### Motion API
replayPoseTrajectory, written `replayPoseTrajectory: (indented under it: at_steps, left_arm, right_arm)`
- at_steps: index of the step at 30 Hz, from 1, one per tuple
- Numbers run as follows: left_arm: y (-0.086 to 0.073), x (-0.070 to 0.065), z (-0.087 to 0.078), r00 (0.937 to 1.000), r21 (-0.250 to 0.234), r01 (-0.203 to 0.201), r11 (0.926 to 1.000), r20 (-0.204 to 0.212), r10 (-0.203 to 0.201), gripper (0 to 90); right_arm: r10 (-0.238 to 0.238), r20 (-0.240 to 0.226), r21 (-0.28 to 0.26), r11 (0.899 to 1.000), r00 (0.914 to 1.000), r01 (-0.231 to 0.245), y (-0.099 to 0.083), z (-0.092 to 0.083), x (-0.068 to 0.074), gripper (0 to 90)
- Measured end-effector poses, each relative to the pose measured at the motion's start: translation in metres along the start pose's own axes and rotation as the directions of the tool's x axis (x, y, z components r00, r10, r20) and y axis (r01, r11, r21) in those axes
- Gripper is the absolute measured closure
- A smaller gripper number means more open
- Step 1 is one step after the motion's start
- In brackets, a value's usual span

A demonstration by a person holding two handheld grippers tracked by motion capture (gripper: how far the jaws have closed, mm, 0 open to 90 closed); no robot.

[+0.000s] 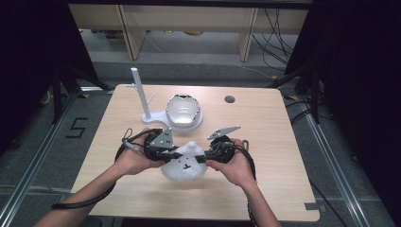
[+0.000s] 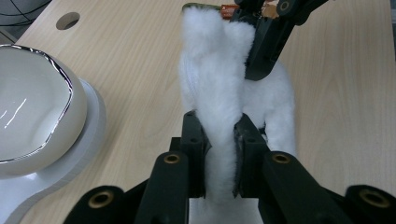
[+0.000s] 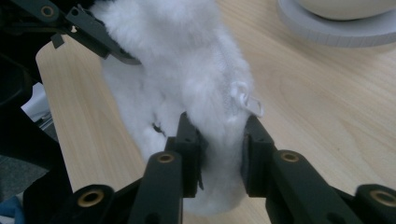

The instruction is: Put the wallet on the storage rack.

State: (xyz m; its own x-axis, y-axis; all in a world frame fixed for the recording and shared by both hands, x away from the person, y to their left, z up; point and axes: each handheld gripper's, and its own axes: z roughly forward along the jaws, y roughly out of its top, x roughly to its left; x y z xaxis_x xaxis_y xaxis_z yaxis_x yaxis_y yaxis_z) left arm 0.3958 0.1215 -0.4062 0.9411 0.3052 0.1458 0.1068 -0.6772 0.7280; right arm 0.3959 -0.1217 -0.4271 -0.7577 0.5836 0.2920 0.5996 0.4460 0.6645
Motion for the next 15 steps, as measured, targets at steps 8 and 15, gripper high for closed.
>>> replayPoseTrajectory:
  at_steps: [8, 15]
  left_arm:
    - [-0.016, 0.007, -0.013, 0.987, -0.088, 0.112, 0.9898, -0.106, -0.121, 40.4]
    - [-0.048, 0.002, -0.038, 0.9566, -0.154, 0.195, 0.9687, -0.188, -0.222, 35.5]
  right_arm:
    - [-0.012, 0.094, -0.055, 0.998, 0.9955, 0.017, 0.0, -0.004, -0.002, 77.3]
    - [0.032, 0.123, -0.114, 0.993, 0.9919, -0.018, 0.006, -0.013, -0.012, 77.3]
